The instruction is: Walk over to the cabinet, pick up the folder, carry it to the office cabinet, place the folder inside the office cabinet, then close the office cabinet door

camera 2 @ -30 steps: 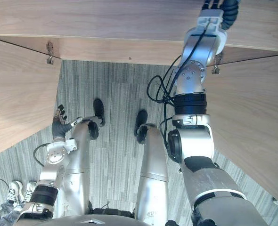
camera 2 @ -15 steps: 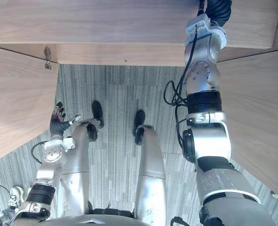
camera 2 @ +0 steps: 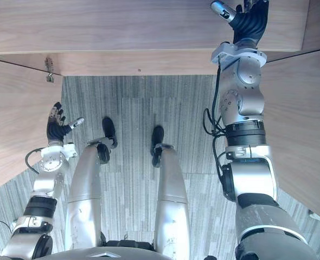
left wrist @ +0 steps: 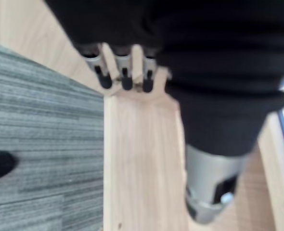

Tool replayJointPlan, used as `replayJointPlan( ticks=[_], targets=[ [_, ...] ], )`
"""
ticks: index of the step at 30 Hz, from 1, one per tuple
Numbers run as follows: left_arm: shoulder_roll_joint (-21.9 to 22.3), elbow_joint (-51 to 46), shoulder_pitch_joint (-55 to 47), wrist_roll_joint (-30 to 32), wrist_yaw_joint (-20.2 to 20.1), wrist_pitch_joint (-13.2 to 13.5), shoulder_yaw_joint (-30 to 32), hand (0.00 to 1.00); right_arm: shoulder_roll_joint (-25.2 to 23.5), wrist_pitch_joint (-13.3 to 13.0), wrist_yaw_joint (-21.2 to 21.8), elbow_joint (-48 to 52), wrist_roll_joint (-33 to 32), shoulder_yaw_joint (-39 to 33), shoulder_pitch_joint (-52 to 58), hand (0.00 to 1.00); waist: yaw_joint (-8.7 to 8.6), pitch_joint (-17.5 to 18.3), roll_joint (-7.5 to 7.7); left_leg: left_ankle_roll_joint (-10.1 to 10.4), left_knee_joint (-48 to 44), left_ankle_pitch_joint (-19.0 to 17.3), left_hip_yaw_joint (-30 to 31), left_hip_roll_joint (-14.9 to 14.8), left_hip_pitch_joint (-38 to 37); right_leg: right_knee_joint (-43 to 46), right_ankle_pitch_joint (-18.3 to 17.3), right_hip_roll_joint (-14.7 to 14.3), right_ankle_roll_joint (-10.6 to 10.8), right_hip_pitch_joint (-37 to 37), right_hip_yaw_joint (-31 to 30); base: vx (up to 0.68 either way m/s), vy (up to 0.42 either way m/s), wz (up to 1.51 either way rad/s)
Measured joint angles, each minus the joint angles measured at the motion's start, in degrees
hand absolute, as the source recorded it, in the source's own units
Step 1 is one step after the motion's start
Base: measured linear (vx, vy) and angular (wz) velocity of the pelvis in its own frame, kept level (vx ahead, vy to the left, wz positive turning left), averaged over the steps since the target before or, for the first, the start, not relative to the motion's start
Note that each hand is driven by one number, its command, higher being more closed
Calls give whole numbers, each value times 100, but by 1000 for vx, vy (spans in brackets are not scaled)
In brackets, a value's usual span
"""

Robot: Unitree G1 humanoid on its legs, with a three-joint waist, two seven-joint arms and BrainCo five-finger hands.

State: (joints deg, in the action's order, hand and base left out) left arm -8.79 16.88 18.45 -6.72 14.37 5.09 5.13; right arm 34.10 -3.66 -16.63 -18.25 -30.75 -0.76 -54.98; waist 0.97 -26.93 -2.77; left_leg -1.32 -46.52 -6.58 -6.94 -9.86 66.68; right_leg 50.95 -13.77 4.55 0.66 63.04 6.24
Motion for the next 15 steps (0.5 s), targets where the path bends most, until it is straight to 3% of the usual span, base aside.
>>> replayJointPlan(
  ticks=[2, 9, 15],
  targets=[
    [-33, -1, 66, 0, -21, -9, 64, 0, 36, 47, 0, 184, 311, -12, 86, 0, -16, 3, 20, -2, 6, -1, -40, -17, -20, -18, 23, -18, 11, -1, -37, -19, 5, -14],
    [-47, -53, 202, 4, -67, -174, 311, 0, 8, 625, 17, 1150, 2579, -357, 788, 0, -47, 13, 68, -25, 81, 4, -98, -73, -97, -172, 93, -80, 17, -71, -75, -7, 3, -6],
    [-46, -488, 262, 10, -106, -276, 406, 0, -87, 913, 223, 1472, 3588, -565, 1301, 0, -57, 10, 73, -25, 92, 4, -98, -72, -98, -172, 93, -80, 17, -66, -73, 0, 0, 0]
  ],
)
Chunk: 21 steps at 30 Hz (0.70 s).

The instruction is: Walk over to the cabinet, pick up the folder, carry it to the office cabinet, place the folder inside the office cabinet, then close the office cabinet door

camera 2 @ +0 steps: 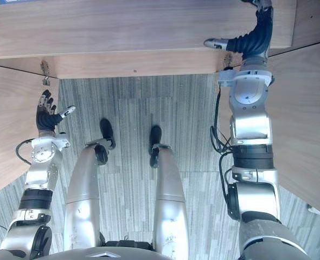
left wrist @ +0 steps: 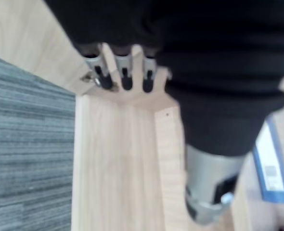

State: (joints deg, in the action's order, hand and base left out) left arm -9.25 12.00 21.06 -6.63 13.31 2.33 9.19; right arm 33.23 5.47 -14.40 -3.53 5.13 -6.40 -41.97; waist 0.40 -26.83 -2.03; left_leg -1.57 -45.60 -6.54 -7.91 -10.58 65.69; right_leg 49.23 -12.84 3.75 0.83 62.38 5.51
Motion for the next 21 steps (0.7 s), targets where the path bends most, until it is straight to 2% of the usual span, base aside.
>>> replayJointPlan(
  ticks=[4, 9, 14, 15, 19, 21],
  targets=[
    [14, -84, -14, 5, 1, -29, 41, 0, -392, 4, 73, 445, 272, -188, 409, 0, -29, -8, 14, 0, 15, 0, -3, 1, -3, -8, -1, -1, 1, 1, -2, 0, 0, 0],
    [87, -521, -112, 124, 3, -101, 164, 0, -1036, 3, 151, 784, 653, -226, 1053, 0, -34, -13, 107, 1, 34, 0, -4, 3, -16, -3, -8, -2, -5, 2, -5, 0, 0, 0],
    [140, -772, -382, 128, 4, -107, 203, 0, -1466, -8, 164, 1294, 707, -206, 1590, 0, -36, -24, 131, 2, 42, -3, -3, 4, -21, 1, -19, -2, -10, 2, -5, 0, 0, 0],
    [152, -890, -505, 130, 3, -107, 200, 0, -1565, -22, 161, 1450, 807, -149, 1721, 100, -39, -29, 140, 3, 44, -3, -4, 4, -22, 1, -21, -2, -12, 3, -5, 0, 0, 0],
    [318, -983, -798, 258, 2, -104, 196, 0, -1738, -127, 134, 1863, 1146, 126, 2041, 100, -4, -30, 143, 46, -4, -117, -20, -6, -59, 1, -111, 0, 35, -41, -18, 2, 4, -2],
    [411, -983, -1015, 351, 1, -100, 116, 0, -1735, -356, 123, 1912, 1463, 423, 2116, 100, -6, -9, 180, 29, -69, -204, -41, -19, -73, 10, -160, 9, 32, -67, -28, 20, 25, -6]
  ],
)
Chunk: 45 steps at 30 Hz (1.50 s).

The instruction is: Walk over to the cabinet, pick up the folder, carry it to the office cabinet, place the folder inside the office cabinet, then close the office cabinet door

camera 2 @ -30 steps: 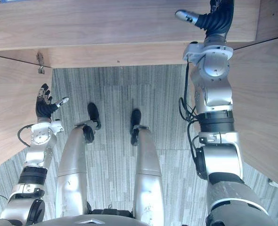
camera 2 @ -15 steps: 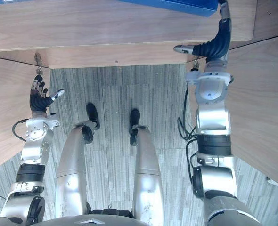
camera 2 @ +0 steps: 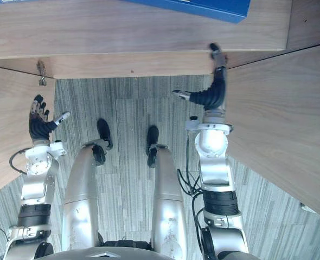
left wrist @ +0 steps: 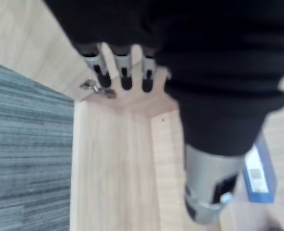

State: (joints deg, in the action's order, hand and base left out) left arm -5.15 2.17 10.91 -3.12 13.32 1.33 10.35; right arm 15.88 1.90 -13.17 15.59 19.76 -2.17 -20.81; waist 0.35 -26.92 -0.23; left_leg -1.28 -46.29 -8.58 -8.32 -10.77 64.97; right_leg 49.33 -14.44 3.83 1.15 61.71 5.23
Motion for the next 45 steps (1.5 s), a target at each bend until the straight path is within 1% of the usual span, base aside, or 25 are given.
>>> replayJointPlan(
  ticks=[3, 4, 6, 12, 16, 19, 20, 25, 28, 33, 36, 40, 42, 45],
  targets=[
    [13, 9, -86, 9, 7, 15, -176, 0, 5, -189, -8, 1, 236, 319, 32, 100, 34, 1, 3, -52, -112, -63, -1, -6, -3, 81, -25, 16, -1, -30, -6, 42, 27, 0],
    [13, 10, -86, 38, 12, 30, -197, 0, 8, -209, -10, 1, 310, 397, 28, 100, 39, 1, 3, -48, -129, -69, 0, -4, -2, 98, -33, 22, 5, -30, -5, 49, 18, 3],
    [16, 18, -84, 224, 26, 102, -283, 0, 9, -338, -22, 0, 436, 670, -136, 100, 90, 0, 4, -41, -148, -88, 6, -4, -2, 135, -47, 24, 3, -30, 1, 40, 9, 1],
    [97, 221, -78, 224, 122, 141, -389, 0, 61, -419, -142, -83, 536, 881, -531, 100, 131, 0, 6, -22, -152, -95, 47, 4, -4, 186, -84, 28, -15, -29, 34, -16, -7, 3],
    [122, 429, -71, 224, 132, 158, -391, 0, 91, -423, -227, -210, 535, 890, -644, 100, 137, -2, 9, 8, -134, -90, 58, 21, -4, 203, -89, 46, -24, -25, 52, -22, -2, 4],
    [126, 587, -14, 224, 137, 178, -393, 0, 269, -422, -235, -593, 533, 900, -936, 100, 151, -4, 12, 11, -101, -73, 53, 49, 0, 203, -89, 78, -24, -15, 59, -9, 4, 5],
    [129, 601, -10, 224, 138, 179, -393, 0, 327, -422, -241, -724, 532, 895, -1066, 100, 157, -8, 18, -28, -79, -35, 54, 70, 5, 203, -89, 92, -24, -5, 60, 1, 3, 8],
    [130, 820, 174, 223, 143, 229, -392, 0, 448, -418, -277, -1332, 518, 899, -1702, 100, 196, -8, 19, -33, -63, -13, 74, 106, 47, 216, -100, 127, -16, 26, 82, 4, 1, 5],
    [125, 893, 309, 222, 143, 264, -392, 0, 642, -408, -457, -1734, 404, 885, -2170, 100, 196, -11, 19, -41, -88, 10, 118, 153, 146, 276, -127, 185, -18, 97, 134, -3, 3, 12],
    [110, 1072, 390, 218, 148, 330, -394, 0, 843, -393, -490, -2504, 184, 898, -3006, 100, 245, -24, 21, -42, -268, 9, 174, 170, 374, 492, -187, 218, -24, 310, 153, -3, -4, 3],
    [89, 1149, 399, 217, 148, 381, -395, 0, 981, -387, -501, -2818, 29, 913, -3269, 100, 280, -25, 23, -47, -318, 14, 180, 174, 452, 574, -201, 232, -32, 402, 152, -6, -5, 1],
    [58, 1303, 403, 209, 148, 389, -398, 0, 1107, -382, -582, -3167, -39, 1030, -3477, 100, 278, -25, 23, -47, -401, 13, 204, 172, 543, 673, -226, 243, -36, 483, 164, -8, -5, 0],
    [46, 1299, 413, 206, 153, 433, -409, 0, 1198, -314, -632, -3265, -39, 1032, -3583, 100, 272, -25, 24, -48, -521, -2, 207, 173, 677, 807, -262, 271, -37, 621, 155, 0, 0, 0],
    [11, 1316, 425, 203, 163, 441, -429, 0, 1218, -294, -679, -3469, -39, 1032, -3788, 100, 254, -25, 24, -55, -658, -16, 228, 163, 870, 946, -286, 278, -46, 807, 154, -10, -1, 0]
  ],
)
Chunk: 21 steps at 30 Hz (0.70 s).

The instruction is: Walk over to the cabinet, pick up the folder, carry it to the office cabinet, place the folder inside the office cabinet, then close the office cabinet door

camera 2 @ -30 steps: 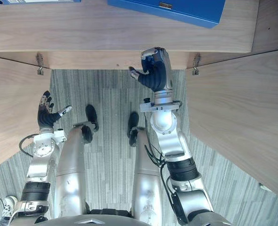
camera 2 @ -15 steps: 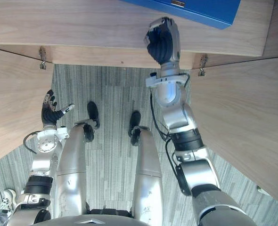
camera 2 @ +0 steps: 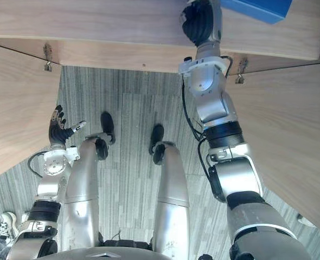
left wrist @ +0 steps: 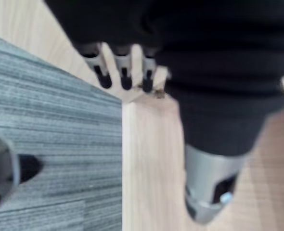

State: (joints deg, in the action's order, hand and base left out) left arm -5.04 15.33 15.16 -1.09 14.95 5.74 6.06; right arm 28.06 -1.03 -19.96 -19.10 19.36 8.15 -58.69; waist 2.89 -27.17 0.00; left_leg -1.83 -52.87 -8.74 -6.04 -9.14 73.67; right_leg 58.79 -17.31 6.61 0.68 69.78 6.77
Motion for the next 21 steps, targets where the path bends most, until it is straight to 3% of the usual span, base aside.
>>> replayJointPlan(
  ticks=[13, 21],
  targets=[
    [-74, 156, 158, -77, 108, 16, 5, 0, 428, -3, -20, -662, -409, 0, -563, 100, -4, 0, 0, -16, -193, -16, 16, -26, 244, 202, -28, 13, -13, 241, -5, -13, 2, 0],
    [-83, 226, 160, -161, 107, 19, 4, 0, 634, 10, -14, -1413, -1081, -54, -1099, 100, -13, 0, 0, -14, -294, -35, 23, -40, 332, 306, -45, 18, 5, 327, -12, -25, 10, 0]
  ],
)
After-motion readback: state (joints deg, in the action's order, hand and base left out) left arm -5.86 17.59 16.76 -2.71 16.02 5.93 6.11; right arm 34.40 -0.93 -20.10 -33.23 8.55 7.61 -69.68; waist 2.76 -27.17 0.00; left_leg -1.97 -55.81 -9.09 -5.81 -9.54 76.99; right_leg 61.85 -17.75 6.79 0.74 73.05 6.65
